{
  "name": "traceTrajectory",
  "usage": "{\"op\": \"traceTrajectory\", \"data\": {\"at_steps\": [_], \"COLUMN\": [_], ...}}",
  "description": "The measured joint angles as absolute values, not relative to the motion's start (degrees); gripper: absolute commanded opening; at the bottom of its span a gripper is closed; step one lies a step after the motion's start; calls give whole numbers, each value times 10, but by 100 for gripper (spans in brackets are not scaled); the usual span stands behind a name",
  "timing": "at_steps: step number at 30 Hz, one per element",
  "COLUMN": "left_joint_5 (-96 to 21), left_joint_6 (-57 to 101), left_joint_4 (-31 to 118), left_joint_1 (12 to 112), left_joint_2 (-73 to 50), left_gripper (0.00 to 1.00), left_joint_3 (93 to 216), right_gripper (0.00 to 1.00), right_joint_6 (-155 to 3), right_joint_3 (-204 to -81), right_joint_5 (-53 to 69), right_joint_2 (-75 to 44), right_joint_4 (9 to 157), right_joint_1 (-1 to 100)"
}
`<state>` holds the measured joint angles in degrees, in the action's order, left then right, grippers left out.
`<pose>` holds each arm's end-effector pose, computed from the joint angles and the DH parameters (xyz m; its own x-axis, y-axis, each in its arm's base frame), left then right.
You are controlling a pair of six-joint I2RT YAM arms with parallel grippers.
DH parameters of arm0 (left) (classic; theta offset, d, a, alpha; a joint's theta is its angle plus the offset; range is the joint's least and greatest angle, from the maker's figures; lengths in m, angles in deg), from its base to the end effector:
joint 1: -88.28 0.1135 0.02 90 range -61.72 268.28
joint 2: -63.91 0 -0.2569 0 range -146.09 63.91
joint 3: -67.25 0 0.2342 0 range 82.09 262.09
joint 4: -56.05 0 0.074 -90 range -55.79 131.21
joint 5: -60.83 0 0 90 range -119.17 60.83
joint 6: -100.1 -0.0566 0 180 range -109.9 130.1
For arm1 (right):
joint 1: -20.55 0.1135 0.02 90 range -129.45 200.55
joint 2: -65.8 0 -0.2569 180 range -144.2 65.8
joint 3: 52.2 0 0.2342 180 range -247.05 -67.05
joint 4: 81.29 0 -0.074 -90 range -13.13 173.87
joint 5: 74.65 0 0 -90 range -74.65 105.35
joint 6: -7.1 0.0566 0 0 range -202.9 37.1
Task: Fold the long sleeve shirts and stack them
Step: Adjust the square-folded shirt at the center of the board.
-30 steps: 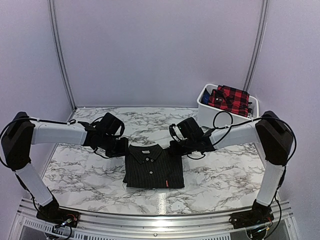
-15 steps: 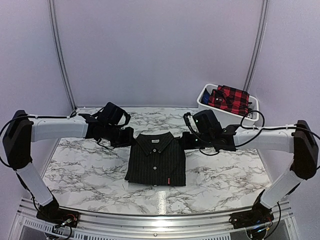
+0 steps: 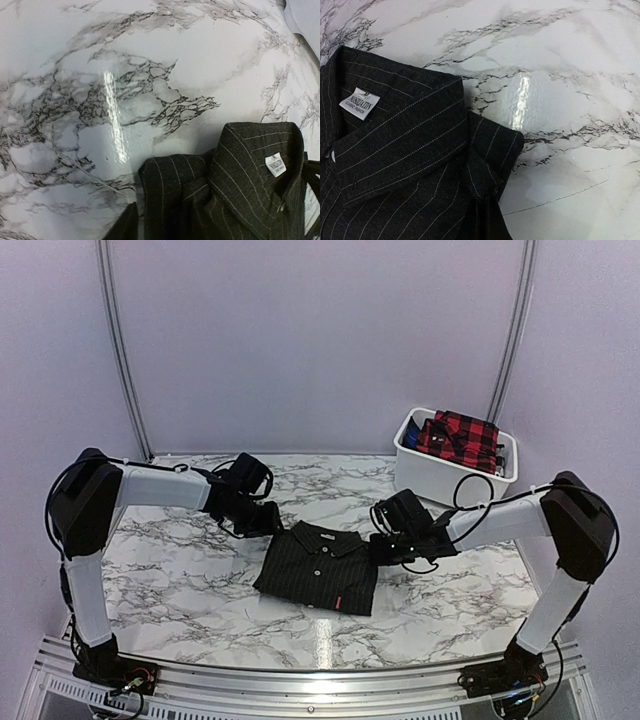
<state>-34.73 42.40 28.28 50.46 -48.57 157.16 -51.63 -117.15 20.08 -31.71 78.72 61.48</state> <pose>0.3266 -0.2604 0.1607 -0.8662 -0.0008 -0.4996 0.2322 0.8848 -0.4041 0.2526 0.2128 0.1386 -0.8319 -0.0367 -0.5537 -0.2143 0.9416 0.2597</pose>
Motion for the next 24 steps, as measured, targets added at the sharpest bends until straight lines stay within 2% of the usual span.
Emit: {"op": "traceTrajectory", "data": {"at_steps": [1, 4, 6, 10, 13, 17, 22, 24], "left_joint_5": [-344, -336, -334, -345, -370, -415, -470, -479], "left_joint_6": [423, 425, 426, 438, 451, 466, 475, 474], "left_joint_4": [281, 279, 280, 288, 314, 359, 440, 463], "left_joint_1": [508, 516, 521, 522, 521, 518, 498, 484], "left_joint_2": [-485, -469, -437, -337, -274, -236, -215, -214], "left_gripper": [56, 57, 51, 39, 32, 29, 28, 23], "left_joint_3": [1572, 1566, 1543, 1461, 1387, 1299, 1233, 1230], "right_gripper": [0, 12, 23, 35, 37, 37, 37, 37], "right_joint_6": [-516, -517, -517, -525, -533, -544, -551, -553], "right_joint_3": [-1172, -1172, -1172, -1181, -1203, -1267, -1358, -1389], "right_joint_5": [203, 211, 219, 232, 237, 235, 214, 203], "right_joint_2": [-317, -308, -298, -277, -255, -255, -312, -349], "right_joint_4": [787, 784, 777, 747, 722, 710, 720, 724], "right_joint_1": [615, 615, 614, 614, 622, 651, 711, 731]}}
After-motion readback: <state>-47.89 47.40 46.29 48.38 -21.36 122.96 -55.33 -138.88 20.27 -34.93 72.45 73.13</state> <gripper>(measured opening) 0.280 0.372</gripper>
